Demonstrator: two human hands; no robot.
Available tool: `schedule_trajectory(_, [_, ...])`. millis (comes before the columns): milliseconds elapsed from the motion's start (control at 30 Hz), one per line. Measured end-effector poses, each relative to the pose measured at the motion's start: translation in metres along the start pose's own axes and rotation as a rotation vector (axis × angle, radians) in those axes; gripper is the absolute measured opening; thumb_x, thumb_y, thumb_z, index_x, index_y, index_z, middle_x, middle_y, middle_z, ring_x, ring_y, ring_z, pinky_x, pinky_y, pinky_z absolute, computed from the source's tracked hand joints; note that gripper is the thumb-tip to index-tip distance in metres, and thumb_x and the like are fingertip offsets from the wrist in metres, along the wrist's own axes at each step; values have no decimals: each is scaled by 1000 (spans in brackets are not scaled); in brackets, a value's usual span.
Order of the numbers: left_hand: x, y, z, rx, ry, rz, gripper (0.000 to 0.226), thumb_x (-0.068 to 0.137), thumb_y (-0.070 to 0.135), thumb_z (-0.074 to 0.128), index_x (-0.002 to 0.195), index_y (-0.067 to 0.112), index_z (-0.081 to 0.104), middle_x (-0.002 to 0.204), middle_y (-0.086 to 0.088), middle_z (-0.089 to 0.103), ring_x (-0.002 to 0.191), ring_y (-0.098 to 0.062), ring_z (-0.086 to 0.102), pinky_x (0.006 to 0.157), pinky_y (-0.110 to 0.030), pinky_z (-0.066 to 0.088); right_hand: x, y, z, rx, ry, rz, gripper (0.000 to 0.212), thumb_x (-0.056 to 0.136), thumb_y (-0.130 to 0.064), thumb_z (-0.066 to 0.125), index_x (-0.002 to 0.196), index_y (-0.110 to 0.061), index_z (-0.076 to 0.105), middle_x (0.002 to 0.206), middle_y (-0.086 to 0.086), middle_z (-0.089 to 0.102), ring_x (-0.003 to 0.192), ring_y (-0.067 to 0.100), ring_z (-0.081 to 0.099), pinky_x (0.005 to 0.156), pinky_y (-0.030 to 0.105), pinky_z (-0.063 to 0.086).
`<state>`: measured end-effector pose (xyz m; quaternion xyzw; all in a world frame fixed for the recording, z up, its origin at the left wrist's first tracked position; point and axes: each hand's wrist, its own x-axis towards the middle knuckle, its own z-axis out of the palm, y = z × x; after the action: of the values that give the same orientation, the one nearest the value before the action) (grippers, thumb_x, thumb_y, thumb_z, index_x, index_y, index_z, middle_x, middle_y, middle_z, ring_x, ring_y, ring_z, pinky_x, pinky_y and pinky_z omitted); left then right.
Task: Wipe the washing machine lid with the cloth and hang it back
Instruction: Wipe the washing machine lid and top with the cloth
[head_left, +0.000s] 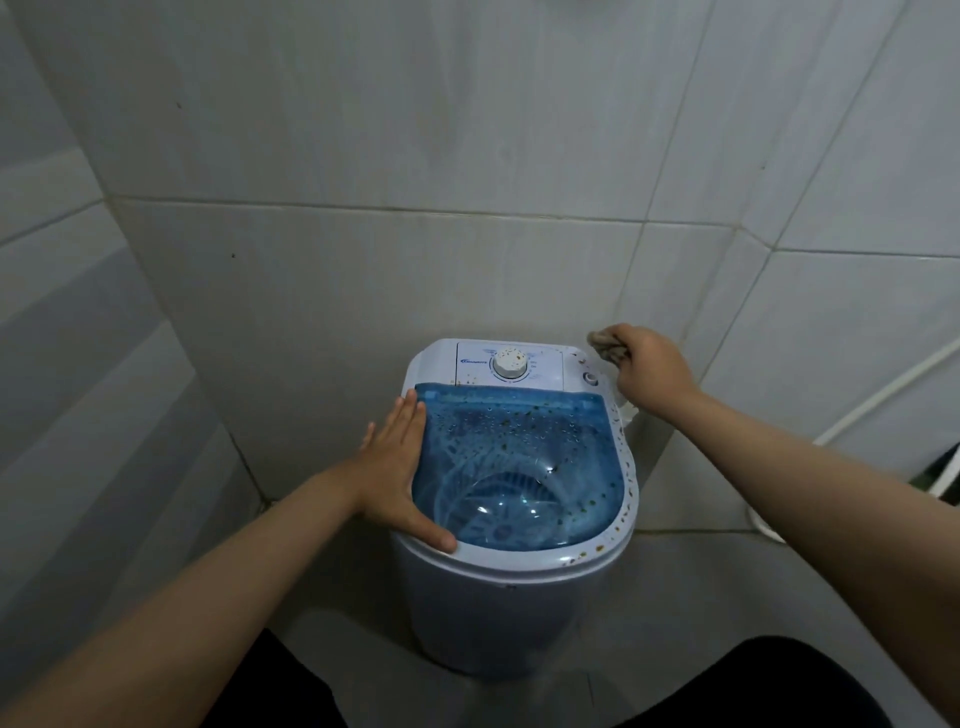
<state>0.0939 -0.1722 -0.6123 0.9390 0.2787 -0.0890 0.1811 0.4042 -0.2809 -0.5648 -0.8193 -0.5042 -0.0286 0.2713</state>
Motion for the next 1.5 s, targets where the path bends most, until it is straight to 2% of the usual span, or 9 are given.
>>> schedule_trajectory(167, [3, -3, 1, -14, 15, -2, 164, 28, 94, 55, 141, 14, -33, 146, 1, -45, 136, -17, -38, 115, -48, -14, 13, 4, 28, -54, -123, 44, 46, 80, 4, 54, 120, -17, 61, 124, 9, 64, 112, 30, 58, 91, 36, 48])
schedule_trajectory(433, [3, -3, 1, -27, 13, 7, 163, 30, 93, 56, 141, 14, -33, 147, 0, -44, 136, -17, -38, 115, -47, -14, -10, 18, 25, -215, -164, -62, 49, 78, -2, 64, 125, -13, 57, 122, 15, 62, 107, 34, 59, 87, 38, 50])
schedule_trajectory(700, [1, 0, -1, -9, 2, -2, 163, 30, 94, 55, 142, 13, -32, 148, -2, -43, 137, -18, -37, 116, -49, -11, -62, 8, 20, -301, -147, -109, 43, 83, -3, 60, 125, -12, 56, 128, 15, 57, 108, 36, 59, 82, 40, 52])
schedule_trajectory(867, [-1, 1, -1, -13, 12, -8, 164, 30, 93, 57, 142, 11, -31, 149, -4, -40, 138, -18, -34, 117, -49, -10, -95, 3, 17, -271, -136, -74, 43, 80, -6, 64, 123, -13, 58, 123, 15, 60, 103, 37, 61, 76, 41, 55])
schedule_trajectory(1067, [-3, 4, -4, -18, 13, -6, 167, 25, 95, 52, 143, 11, -29, 151, -6, -38, 140, -20, -30, 117, -49, -9, -134, -8, 12, -302, -179, -15, 47, 80, -14, 64, 126, -15, 53, 123, 15, 57, 102, 38, 60, 81, 43, 55])
schedule_trajectory(1200, [-3, 4, -2, -26, 16, -3, 168, 23, 95, 52, 143, 10, -29, 151, -6, -38, 140, -20, -31, 116, -49, -10, -155, -25, 8, -408, -209, 35, 48, 83, -13, 62, 128, -15, 47, 126, 12, 51, 102, 36, 55, 81, 41, 51])
schedule_trajectory(1300, [-3, 4, -2, -32, 23, 4, 168, 22, 96, 52, 143, 10, -28, 152, -5, -37, 141, -21, -29, 117, -50, -9, -170, -42, 6, -493, -230, 66, 48, 84, -5, 54, 130, -12, 40, 128, 13, 45, 105, 34, 50, 79, 41, 51])
schedule_trajectory(1400, [-2, 3, -2, -32, 28, 6, 169, 21, 96, 50, 144, 10, -27, 152, -6, -36, 141, -21, -28, 117, -50, -9, -181, -56, 11, -595, -225, 80, 52, 78, 1, 60, 127, -3, 44, 120, 20, 49, 96, 37, 54, 68, 41, 53])
schedule_trajectory(1500, [-3, 3, -1, -33, 31, 11, 168, 22, 96, 51, 144, 10, -27, 152, -6, -35, 141, -22, -28, 116, -50, -9, -189, -70, 20, -701, -205, 114, 56, 44, 7, 81, 97, 7, 65, 83, 27, 63, 57, 37, 60, 35, 36, 49])
